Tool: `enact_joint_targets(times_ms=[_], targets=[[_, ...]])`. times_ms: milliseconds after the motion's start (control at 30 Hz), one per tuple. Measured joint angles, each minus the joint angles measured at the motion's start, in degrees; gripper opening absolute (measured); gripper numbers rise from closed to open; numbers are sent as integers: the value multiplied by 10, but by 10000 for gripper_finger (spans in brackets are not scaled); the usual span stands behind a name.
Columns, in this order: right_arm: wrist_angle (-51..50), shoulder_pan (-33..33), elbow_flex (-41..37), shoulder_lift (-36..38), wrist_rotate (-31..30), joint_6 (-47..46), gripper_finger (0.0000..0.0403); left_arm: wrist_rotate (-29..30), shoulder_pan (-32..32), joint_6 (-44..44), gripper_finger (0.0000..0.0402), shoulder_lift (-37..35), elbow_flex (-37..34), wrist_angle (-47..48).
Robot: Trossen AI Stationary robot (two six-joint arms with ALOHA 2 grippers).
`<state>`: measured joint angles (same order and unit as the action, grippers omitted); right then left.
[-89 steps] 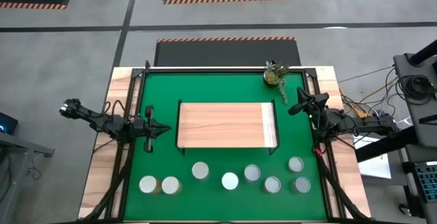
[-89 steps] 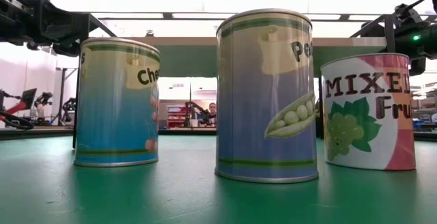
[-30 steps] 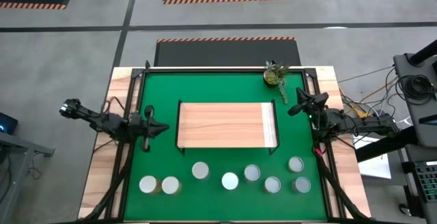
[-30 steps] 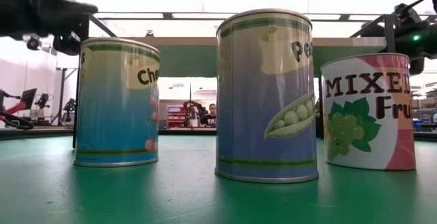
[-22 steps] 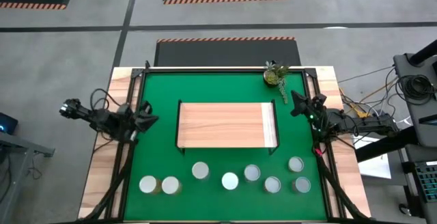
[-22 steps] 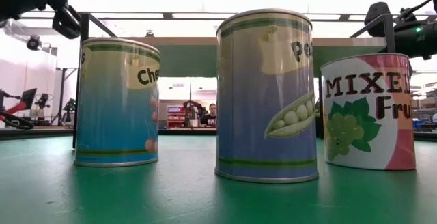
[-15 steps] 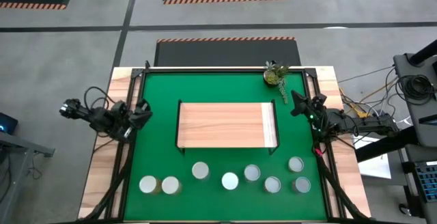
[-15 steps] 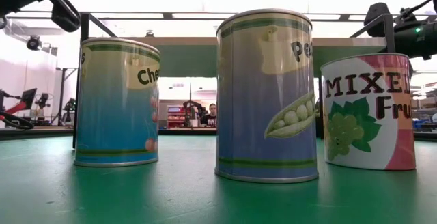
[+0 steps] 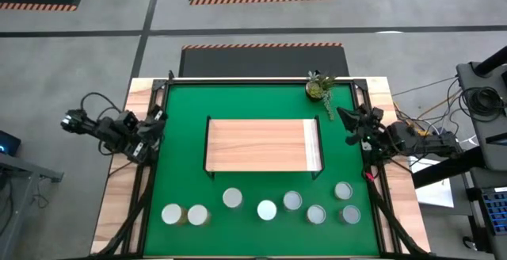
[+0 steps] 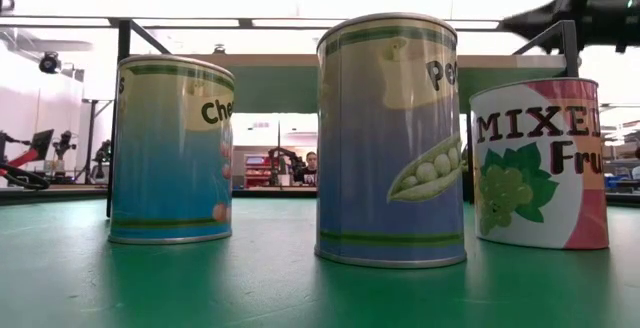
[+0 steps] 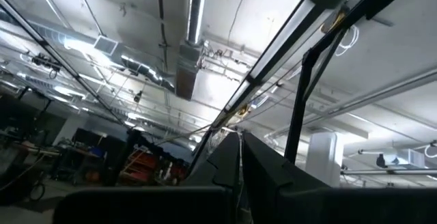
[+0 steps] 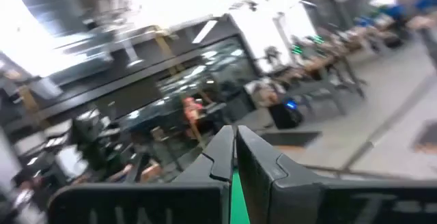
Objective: Pick and place cans onto a shelf
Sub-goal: Adjust the shelf
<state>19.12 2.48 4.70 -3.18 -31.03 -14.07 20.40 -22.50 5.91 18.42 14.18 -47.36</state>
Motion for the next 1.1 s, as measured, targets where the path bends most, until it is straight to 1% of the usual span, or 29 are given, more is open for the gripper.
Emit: enact_joint_targets(times_ms=[133, 267, 367, 467, 533, 667, 767, 833, 933, 1033, 1100], targets=[[-3, 0, 33, 0, 53, 23, 9, 0, -2, 19, 0, 105, 98, 42], [-3, 12, 58, 0, 115, 38, 9, 0, -16, 43, 0, 202, 214, 142], [-4, 31, 69, 0, 141, 43, 9, 0, -34, 56, 0, 276, 291, 210], [-4, 56, 77, -4, 166, 48, 9, 3, -61, 61, 0, 352, 359, 257], [-3, 77, 80, -9, 180, 48, 9, 25, -84, 62, 0, 401, 403, 290], [3, 133, 81, -24, 220, 47, 9, 100, -128, 68, 0, 489, 499, 396], [22, 185, 81, -45, 220, 47, 9, 150, -153, 79, 0, 550, 567, 492], [46, 220, 81, -68, 213, 52, 9, 169, -162, 93, 0, 587, 610, 547], [68, 269, 90, -109, 177, 66, 9, 177, -165, 112, 0, 640, 671, 627], [67, 317, 119, -166, 125, 87, 9, 177, -165, 122, 0, 689, 721, 706], [52, 347, 148, -207, 93, 96, 9, 176, -165, 135, 0, 721, 757, 779]])
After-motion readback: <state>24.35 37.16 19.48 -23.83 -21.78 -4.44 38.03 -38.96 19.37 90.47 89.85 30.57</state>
